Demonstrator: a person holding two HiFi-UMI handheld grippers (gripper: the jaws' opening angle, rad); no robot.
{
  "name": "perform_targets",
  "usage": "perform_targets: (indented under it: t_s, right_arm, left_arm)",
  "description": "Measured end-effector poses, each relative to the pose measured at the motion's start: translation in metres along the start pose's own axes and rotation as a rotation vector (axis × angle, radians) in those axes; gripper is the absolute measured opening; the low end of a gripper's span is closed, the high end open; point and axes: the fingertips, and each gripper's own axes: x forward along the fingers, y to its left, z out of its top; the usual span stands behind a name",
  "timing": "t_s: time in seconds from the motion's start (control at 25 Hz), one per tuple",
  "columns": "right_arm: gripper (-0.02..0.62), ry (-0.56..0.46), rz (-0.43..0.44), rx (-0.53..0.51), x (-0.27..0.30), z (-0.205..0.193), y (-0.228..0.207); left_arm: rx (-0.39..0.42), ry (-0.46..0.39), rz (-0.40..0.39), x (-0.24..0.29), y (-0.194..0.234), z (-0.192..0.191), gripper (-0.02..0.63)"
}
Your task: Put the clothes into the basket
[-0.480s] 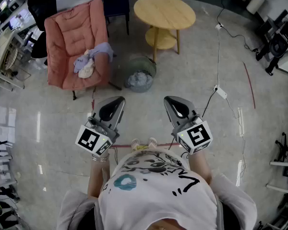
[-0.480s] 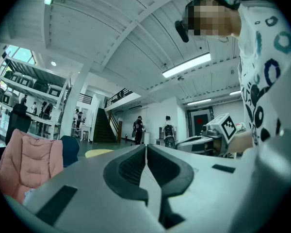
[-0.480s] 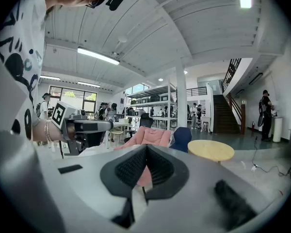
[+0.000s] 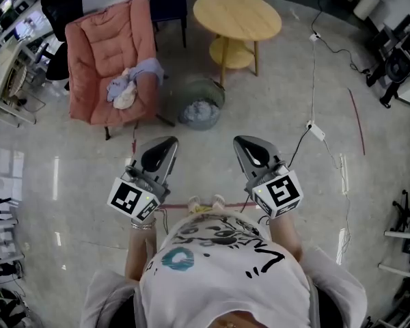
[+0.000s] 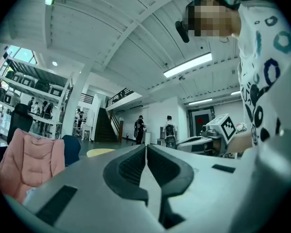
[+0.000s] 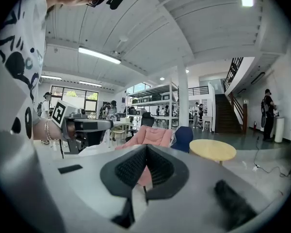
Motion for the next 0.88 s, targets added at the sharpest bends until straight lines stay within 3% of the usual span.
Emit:
perform_targets:
  t_s: [0.28, 0.88]
  right_arm:
    - [0.028, -0.063, 0.048, 0.0, 0.007, 0.008, 0.008]
    - [0.029, -0.099, 0.128, -0.011, 0.055, 0.03, 0.066]
  left_arm:
    - [0.001, -0.001, 0.03, -0.013, 0.006, -0.002, 0.023]
    - [0.015, -0.002, 0.188, -0.099, 0.068, 0.003, 0.023]
